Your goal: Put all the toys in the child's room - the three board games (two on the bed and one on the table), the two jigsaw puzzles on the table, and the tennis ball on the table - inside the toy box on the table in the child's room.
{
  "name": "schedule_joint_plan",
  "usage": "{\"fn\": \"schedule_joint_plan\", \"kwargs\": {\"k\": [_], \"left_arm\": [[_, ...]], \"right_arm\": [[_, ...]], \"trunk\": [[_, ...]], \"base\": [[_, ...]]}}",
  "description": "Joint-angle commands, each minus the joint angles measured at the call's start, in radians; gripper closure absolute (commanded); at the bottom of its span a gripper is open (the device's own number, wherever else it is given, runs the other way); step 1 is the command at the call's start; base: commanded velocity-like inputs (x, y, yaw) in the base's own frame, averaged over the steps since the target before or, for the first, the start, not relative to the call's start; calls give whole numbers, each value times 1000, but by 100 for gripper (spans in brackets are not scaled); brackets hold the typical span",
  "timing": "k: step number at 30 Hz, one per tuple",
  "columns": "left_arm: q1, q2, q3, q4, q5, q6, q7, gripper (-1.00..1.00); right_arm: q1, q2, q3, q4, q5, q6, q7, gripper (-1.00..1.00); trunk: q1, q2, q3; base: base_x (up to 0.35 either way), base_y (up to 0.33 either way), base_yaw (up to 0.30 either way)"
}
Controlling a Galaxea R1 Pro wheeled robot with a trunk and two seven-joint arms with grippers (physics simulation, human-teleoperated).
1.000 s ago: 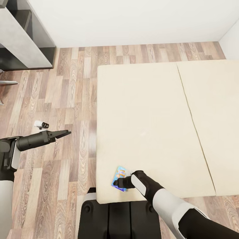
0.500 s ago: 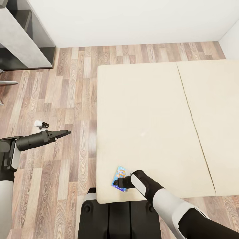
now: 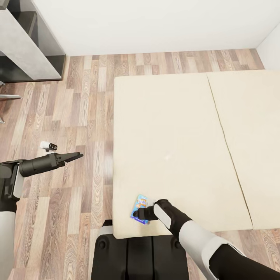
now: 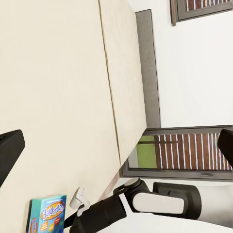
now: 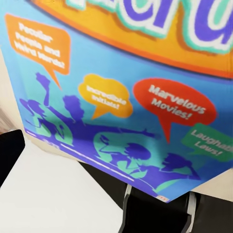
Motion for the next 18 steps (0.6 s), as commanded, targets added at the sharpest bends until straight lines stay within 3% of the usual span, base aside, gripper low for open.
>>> {"fn": "schedule_joint_plan", "kwargs": {"k": [1,18], "left_arm": [[0,0,0,0,-1,11,-4,-100],[0,1,0,0,-1,11,-4,-100]], "right_arm": [[-1,0,4,-1,-6,2,-5,-100],[-7,0,2,-17,-6,7,-8,-100]], "trunk": [[1,-2,-1],[1,-2,-1]], "base": [[0,0,0],[0,0,0]]}}
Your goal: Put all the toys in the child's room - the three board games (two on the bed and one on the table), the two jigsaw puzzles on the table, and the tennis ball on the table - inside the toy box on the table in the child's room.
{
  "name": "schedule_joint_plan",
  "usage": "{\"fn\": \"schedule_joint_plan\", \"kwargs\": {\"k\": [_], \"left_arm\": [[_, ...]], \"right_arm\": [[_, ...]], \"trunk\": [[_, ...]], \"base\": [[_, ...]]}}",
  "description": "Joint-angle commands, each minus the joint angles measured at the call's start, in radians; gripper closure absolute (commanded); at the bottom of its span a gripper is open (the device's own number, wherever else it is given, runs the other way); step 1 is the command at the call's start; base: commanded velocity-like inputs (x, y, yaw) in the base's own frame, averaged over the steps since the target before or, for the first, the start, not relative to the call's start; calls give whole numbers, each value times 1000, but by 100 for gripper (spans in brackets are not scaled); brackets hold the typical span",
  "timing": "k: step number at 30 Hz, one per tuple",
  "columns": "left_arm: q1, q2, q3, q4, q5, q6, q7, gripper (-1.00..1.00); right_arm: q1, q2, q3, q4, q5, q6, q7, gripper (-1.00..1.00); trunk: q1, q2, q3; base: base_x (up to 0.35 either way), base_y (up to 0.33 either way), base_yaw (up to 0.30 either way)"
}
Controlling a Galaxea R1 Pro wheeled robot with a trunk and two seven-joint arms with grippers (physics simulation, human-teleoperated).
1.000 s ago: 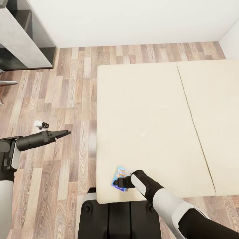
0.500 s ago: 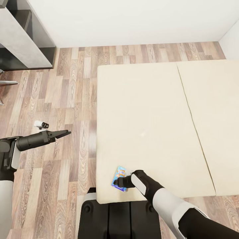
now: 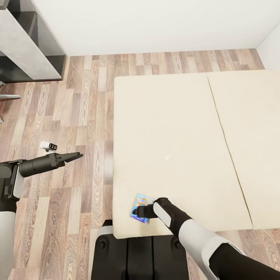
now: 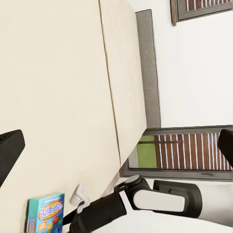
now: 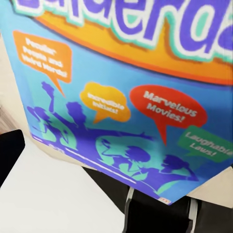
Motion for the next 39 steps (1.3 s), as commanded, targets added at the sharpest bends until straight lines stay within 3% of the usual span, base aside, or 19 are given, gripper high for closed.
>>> {"fn": "schedule_joint_plan", "kwargs": {"k": [1,39], "left_arm": [[0,0,0,0,-1,11,-4,-100],[0,0,0,0,-1,11,-4,-100]], "right_arm": [[-1,0,4,-2,-6,2,-5,-100],[-10,0,6,-94,-3,-1,-1,-100]], "trunk": [[1,-2,-1],[1,-2,-1]], "base": [[0,0,0],[0,0,0]]}}
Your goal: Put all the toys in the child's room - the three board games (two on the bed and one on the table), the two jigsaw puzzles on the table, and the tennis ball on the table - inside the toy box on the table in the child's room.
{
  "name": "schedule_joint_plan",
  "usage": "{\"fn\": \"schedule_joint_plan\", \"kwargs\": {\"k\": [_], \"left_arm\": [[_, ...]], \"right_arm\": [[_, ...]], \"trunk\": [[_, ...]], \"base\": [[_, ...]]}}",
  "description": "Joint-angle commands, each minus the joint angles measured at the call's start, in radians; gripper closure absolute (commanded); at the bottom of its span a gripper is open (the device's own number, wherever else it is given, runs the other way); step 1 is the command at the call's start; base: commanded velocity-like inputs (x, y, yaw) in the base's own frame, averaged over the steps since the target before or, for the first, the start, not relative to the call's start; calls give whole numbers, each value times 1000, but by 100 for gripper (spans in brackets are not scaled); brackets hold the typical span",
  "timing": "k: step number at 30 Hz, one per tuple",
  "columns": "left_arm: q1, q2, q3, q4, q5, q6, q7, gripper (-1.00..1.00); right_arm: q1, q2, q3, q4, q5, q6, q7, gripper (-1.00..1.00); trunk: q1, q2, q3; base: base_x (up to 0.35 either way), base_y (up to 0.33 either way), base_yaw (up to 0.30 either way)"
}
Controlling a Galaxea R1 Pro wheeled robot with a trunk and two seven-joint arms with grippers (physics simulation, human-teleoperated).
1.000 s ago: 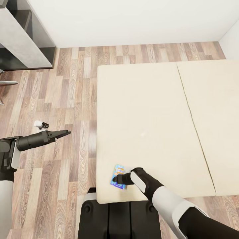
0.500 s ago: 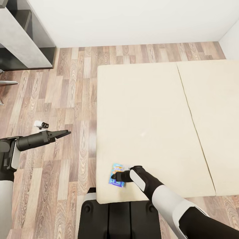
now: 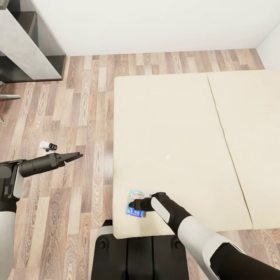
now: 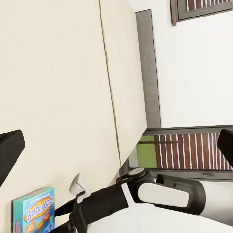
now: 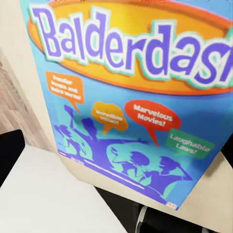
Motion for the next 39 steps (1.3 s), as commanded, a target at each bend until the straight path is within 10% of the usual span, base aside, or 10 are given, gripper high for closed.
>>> {"fn": "schedule_joint_plan", "kwargs": {"k": [1,39], "left_arm": [[0,0,0,0,-1,11,-4,-100],[-1,-1,40,0,-1,11,-4,-100]], "right_arm": [[-1,0,3,-1,-5,2,-5,-100],[1,0,5,11,83,-60,3,-100]], "trunk": [[1,-2,-1],[1,-2,-1]], "base": [[0,0,0],[0,0,0]]}}
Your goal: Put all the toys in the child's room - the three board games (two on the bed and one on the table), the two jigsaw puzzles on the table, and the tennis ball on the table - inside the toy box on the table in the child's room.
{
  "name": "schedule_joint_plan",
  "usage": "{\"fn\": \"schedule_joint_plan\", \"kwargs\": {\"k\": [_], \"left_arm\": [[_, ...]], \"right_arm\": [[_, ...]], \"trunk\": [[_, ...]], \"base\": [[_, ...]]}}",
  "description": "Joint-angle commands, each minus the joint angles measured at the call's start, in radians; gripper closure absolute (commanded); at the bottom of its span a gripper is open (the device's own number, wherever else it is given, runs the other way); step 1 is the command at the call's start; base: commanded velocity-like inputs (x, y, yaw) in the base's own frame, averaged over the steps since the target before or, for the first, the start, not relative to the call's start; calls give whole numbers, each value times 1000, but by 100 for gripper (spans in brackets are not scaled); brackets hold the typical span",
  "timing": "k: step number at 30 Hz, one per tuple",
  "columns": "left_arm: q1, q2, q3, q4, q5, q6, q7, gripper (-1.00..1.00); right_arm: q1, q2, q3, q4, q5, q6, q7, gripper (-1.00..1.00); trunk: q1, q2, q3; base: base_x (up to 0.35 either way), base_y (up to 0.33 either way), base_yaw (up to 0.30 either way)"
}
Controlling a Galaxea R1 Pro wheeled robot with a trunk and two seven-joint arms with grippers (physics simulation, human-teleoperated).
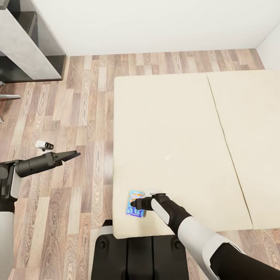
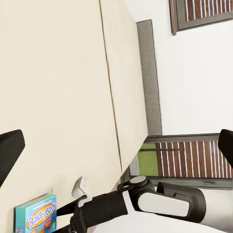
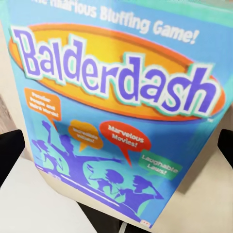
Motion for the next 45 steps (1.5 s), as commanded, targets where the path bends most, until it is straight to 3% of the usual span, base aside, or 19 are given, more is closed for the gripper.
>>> {"fn": "schedule_joint_plan", "kwargs": {"k": [1,45], "left_arm": [[0,0,0,0,-1,11,-4,-100],[0,0,0,0,-1,11,-4,-100]], "right_arm": [[-1,0,3,0,-5,3,-4,-100],[-1,0,3,0,-5,2,-5,-100]], "trunk": [[1,-2,-1],[1,-2,-1]], "base": [[0,0,0],[-3,34,0]]}}
